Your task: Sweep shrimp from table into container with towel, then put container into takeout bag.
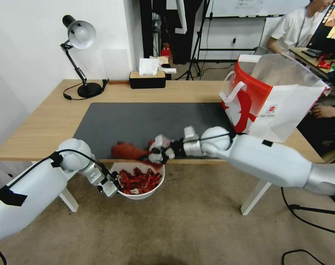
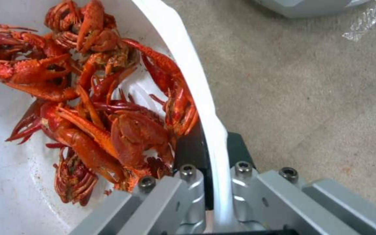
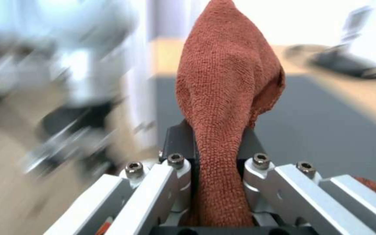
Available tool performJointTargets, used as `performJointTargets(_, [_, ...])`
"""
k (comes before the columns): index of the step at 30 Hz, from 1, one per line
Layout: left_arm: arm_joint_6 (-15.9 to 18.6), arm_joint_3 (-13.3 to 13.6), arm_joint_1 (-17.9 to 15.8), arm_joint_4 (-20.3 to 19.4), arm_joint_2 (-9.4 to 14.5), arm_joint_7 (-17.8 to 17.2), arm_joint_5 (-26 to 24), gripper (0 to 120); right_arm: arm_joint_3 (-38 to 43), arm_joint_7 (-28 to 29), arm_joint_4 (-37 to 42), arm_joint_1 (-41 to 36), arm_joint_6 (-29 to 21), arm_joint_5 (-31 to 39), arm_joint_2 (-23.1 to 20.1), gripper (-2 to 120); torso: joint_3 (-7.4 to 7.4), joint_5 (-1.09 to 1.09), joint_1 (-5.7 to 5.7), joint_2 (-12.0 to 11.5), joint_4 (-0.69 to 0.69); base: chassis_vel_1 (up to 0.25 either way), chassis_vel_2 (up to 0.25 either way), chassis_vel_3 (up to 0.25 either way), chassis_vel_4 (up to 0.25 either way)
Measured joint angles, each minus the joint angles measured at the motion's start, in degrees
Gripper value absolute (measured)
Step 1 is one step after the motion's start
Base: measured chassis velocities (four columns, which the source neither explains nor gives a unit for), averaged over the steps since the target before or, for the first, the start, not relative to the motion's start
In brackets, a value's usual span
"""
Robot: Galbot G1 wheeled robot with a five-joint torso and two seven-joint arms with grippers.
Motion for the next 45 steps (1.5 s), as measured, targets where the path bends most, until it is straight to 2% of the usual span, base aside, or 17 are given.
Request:
performJointTargets(1, [0.0,0.0,0.0,0.0,0.0,0.0,0.0,0,0.0,0.0,0.0,0.0,0.0,0.0,0.0,8,0.0,0.0,0.0,0.0,0.0,0.0,0.0,0.0,0.0])
performJointTargets(3, [0.03,-0.03,0.36,-0.61,0.03,0.01,0.07,0,4.49,10.21,0.49,-1.31,-1.9,2.22,-1.89,8,0.0,0.0,0.0,0.0,0.0,0.0,0.0,0.0,0.0])
performJointTargets(4, [0.03,-0.03,0.36,-0.61,0.03,0.01,0.07,0,4.49,10.21,0.49,-1.31,-1.9,2.22,-1.89,8,0.0,0.0,0.0,0.0,0.0,0.0,0.0,0.0,0.0])
performJointTargets(5, [0.12,-0.03,0.53,-1.08,0.06,0.02,0.1,0,6.14,22.99,3.75,-2.68,-7.07,1.98,-3.0,8,0.0,0.0,0.0,0.0,-0.01,0.0,0.0,0.0,0.0])
performJointTargets(6, [0.15,-0.03,0.56,-1.18,0.09,0.02,0.11,0,6.6,26.44,4.65,-3.12,-8.67,2.12,-3.19,8,0.0,0.0,0.0,0.0,-0.02,0.0,0.0,0.0,0.0])
performJointTargets(7, [0.18,-0.03,0.68,-1.44,0.14,0.02,0.19,0,8.22,38.11,7.13,-4.61,-14.14,3.52,-3.26,8,0.0,0.01,0.0,0.0,-0.02,0.0,0.0,0.0,0.0])
performJointTargets(8, [0.18,-0.03,0.68,-1.44,0.14,0.02,0.19,0,8.22,38.11,7.13,-4.61,-14.14,3.52,-3.26,8,0.0,0.01,0.0,0.0,-0.02,0.0,0.0,0.0,0.0])
performJointTargets(11, [0.18,-0.05,1.69,-2.4,0.28,0.04,0.83,0,10.76,63.34,9.57,-6.86,-23.25,13.63,-1.01,8,0.01,0.0,0.0,0.0,0.01,0.0,0.0,0.0,0.0])
performJointTargets(12, [0.18,-0.05,1.69,-2.4,0.28,0.04,0.83,0,10.76,63.34,9.57,-6.86,-23.25,13.63,-1.01,8,0.01,0.0,0.0,0.0,0.01,0.0,0.0,0.0,0.0])
performJointTargets(15, [0.11,-0.29,2.78,-2.99,0.19,0.07,1.42,0,12.33,74.05,9.77,-8.18,-25.97,18.84,0.43,15,0.01,0.0,0.0,0.0,0.02,0.0,0.0,0.0,0.0])
performJointTargets(22, [0.09,-0.66,3.0,-3.35,0.43,0.1,1.53,0,13.57,75.99,9.93,-9.13,-32.33,20.48,0.69,42,0.0,-0.01,0.0,0.0,0.0,0.0,0.0,0.0,0.0])
performJointTargets(33, [-0.05,-1.58,4.09,-3.11,0.16,0.11,1.64,0,14.63,76.24,10.64,-10.58,-32.54,18.96,-0.09,76,0.01,-0.01,0.0,0.0,0.01,0.0,0.0,0.0,0.0])
performJointTargets(36, [-0.06,-1.58,4.13,-3.03,-0.08,0.11,1.77,0,15.61,74.8,11.52,-12.58,-29.18,16.82,-0.7,87,0.0,-0.01,0.0,0.0,0.01,0.0,0.0,0.0,0.0])
performJointTargets(38, [-0.11,-1.33,4.13,-2.98,-0.35,0.11,2.0,0,18.07,72.67,13.41,-16.39,-23.36,14.38,-1.41,98,0.0,-0.01,0.0,0.0,0.0,0.0,0.0,0.0,0.0])
performJointTargets(41, [-0.16,-1.3,4.17,-2.98,-0.41,0.11,2.07,0,19.26,71.35,14.23,-18.22,-20.46,12.56,-1.76,99,0.0,0.0,0.0,0.0,0.0,0.0,0.0,0.0,0.0])
performJointTargets(43, [-0.37,-1.18,4.46,-2.98,-0.42,0.12,2.28,0,23.87,66.36,17.61,-24.94,-13.1,6.91,-3.36,100,0.0,-0.02,-0.01,0.0,0.0,0.0,0.0,0.0,0.0])
performJointTargets(45, [-0.51,-1.13,4.56,-2.91,-0.39,0.12,2.36,0,25.65,64.57,18.98,-27.78,-10.87,4.59,-4.08,100,0.01,0.01,-0.01,0.0,-0.01,0.0,0.0,0.0,0.0])
